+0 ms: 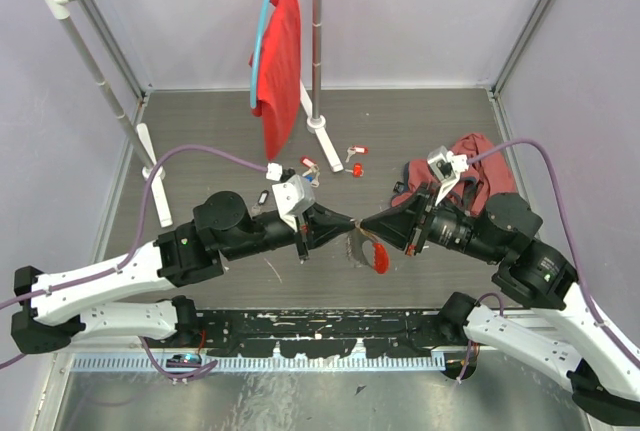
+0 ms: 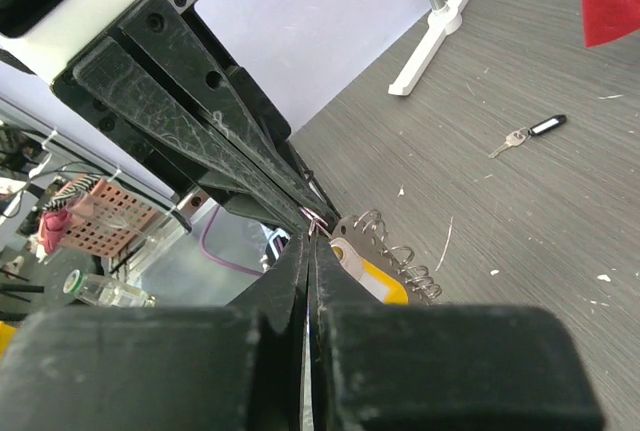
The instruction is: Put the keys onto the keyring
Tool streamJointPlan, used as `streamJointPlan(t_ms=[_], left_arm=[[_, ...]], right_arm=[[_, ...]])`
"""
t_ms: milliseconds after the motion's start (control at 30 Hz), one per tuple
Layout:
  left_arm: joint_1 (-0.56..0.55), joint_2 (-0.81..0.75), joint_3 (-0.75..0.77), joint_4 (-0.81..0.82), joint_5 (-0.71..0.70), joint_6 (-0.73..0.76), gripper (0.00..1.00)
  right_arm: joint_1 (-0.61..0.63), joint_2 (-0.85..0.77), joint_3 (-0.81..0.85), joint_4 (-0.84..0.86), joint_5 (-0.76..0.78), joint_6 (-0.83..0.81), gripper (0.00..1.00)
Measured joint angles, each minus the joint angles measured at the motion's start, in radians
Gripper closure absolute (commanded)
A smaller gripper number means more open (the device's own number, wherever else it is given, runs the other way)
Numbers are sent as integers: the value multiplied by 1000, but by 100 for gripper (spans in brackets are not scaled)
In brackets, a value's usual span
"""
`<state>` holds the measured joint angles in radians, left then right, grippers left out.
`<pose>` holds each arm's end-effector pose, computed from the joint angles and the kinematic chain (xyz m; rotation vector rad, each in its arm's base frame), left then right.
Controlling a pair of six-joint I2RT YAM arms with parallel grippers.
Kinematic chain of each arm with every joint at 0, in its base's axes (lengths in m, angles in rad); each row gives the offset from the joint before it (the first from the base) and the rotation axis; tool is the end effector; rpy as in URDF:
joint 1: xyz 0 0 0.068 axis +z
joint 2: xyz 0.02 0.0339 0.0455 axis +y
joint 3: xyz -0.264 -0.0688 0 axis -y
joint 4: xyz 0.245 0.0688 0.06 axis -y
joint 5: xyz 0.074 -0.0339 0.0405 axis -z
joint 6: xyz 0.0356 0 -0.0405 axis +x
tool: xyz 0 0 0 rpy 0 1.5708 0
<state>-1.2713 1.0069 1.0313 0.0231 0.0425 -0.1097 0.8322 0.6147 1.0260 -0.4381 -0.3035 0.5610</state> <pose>0.0669 -0.2219 0.4078 0.9271 1.3463 -1.1183 0.0681 0.0906 0.4158 -0.4930 1.6928 1.2939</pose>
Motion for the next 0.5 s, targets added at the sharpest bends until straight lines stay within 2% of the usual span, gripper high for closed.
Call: streamJointPlan(t_ms=[500], left_arm=[[-1,12,0,25,33,-4,100]], right_arm=[[0,78,180,-211,25,-125,99]])
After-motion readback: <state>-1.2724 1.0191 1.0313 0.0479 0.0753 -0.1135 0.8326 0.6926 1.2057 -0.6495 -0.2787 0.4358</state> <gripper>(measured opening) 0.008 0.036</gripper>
